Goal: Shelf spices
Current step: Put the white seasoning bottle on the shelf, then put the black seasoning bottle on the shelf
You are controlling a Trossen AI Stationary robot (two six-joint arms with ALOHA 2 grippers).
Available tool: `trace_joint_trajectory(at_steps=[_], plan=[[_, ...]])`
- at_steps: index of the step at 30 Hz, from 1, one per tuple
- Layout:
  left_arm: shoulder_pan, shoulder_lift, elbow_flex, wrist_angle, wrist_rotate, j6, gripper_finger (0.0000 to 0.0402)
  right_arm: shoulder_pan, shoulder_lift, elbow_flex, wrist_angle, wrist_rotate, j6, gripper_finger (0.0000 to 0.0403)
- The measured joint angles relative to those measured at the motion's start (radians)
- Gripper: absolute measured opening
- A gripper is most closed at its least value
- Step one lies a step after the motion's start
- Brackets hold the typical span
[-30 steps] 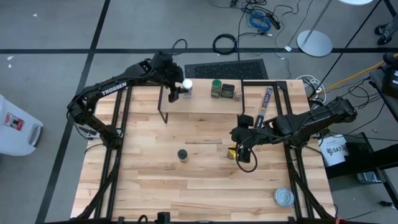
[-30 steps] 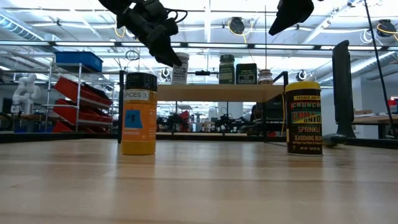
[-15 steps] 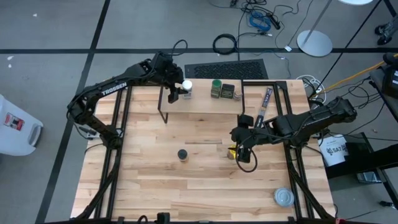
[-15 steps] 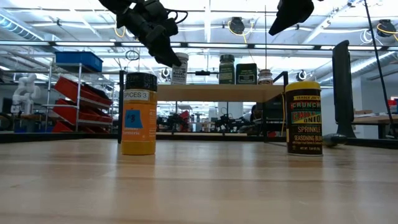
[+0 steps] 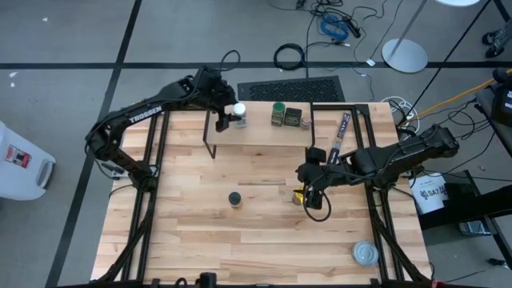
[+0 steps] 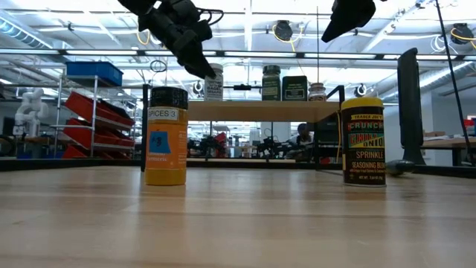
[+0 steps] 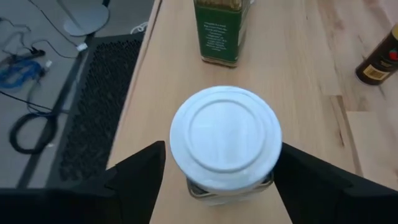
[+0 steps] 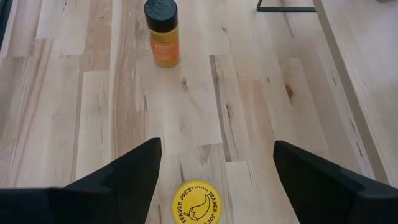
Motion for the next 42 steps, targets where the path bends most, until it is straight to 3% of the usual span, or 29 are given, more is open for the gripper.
trace_joint_trajectory(at_steps=[24, 29, 33, 42], plan=[[-0.003, -0.04, 0.001, -0.069, -0.068, 0.069, 0.029, 0.0, 0.0, 0.0, 0.0, 0.0, 0.006, 0.0297], [-0.021, -0.105, 0.001, -0.066, -0.179, 0.068, 0.029, 0.0, 0.0, 0.0, 0.0, 0.0, 0.006, 0.0297], [-0.053, -0.188, 0.001, -0.082, -0.244, 0.02, 0.029, 0.0, 0.0, 0.0, 0.0, 0.0, 0.005, 0.0297], [-0.246, -0.339, 0.001, -0.28, -0.202, -0.172, 0.029, 0.0, 0.0, 0.0, 0.0, 0.0, 0.004, 0.0297]])
